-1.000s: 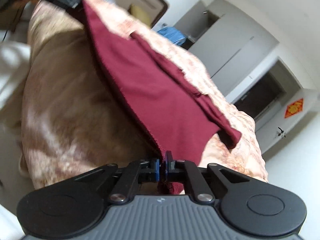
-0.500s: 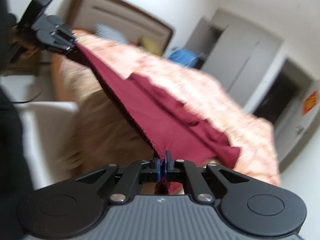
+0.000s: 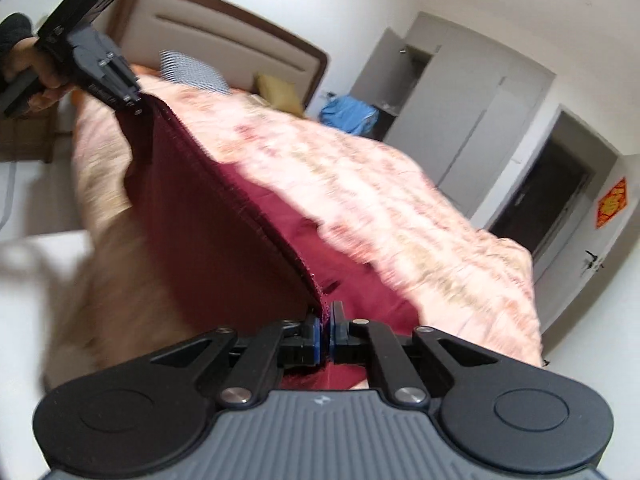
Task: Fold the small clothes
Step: 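Lift the hem with both grippers and fold it toward the collar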
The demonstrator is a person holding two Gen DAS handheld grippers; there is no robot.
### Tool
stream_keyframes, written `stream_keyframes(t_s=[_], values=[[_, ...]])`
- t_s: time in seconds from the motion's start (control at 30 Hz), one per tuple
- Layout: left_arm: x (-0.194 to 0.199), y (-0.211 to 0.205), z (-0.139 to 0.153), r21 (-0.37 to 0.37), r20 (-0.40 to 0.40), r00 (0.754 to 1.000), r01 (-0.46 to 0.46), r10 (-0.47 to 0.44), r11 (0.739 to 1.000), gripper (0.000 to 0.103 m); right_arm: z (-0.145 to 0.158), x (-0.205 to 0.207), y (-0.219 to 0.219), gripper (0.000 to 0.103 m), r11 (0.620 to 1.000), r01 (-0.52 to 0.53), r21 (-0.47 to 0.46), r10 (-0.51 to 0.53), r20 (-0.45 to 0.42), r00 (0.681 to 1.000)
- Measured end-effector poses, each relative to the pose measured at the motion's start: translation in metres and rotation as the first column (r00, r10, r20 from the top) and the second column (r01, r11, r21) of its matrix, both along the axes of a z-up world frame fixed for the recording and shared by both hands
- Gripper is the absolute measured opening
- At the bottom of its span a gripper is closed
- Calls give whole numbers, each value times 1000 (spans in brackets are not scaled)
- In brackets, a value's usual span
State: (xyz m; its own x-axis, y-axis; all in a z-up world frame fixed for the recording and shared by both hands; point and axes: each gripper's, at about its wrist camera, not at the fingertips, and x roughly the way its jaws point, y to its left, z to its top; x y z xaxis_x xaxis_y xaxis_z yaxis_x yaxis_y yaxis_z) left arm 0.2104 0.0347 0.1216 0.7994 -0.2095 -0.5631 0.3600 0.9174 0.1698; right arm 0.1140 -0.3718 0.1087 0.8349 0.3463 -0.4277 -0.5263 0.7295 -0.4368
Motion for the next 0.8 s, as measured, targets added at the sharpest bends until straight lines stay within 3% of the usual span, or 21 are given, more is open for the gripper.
stream_keyframes(t_s=[0.17, 0.37, 0.6, 0.7, 0.8], values=[[103, -8, 2, 42, -47, 998, -35, 37, 998, 6, 14, 107, 7, 5, 999, 43, 0, -43, 0, 999], [200, -5, -33, 72, -138, 990, -26, 35, 997, 6, -5, 211, 17, 5, 995, 93, -45, -96, -63, 993], [255, 7, -79, 27, -239, 971, 1, 6, 1000, 6, -49, 275, 17, 5, 991, 125, -56, -133, -169, 977], [272, 13, -95, 1, -271, 962, -16, 16, 1000, 19, -68, 292, 15, 6, 989, 143, -38, -148, -221, 964], [275, 19, -102, -46, -264, 965, -10, -3, 999, 29, -81, 303, 11, 18, 986, 164, -4, -159, -264, 951]])
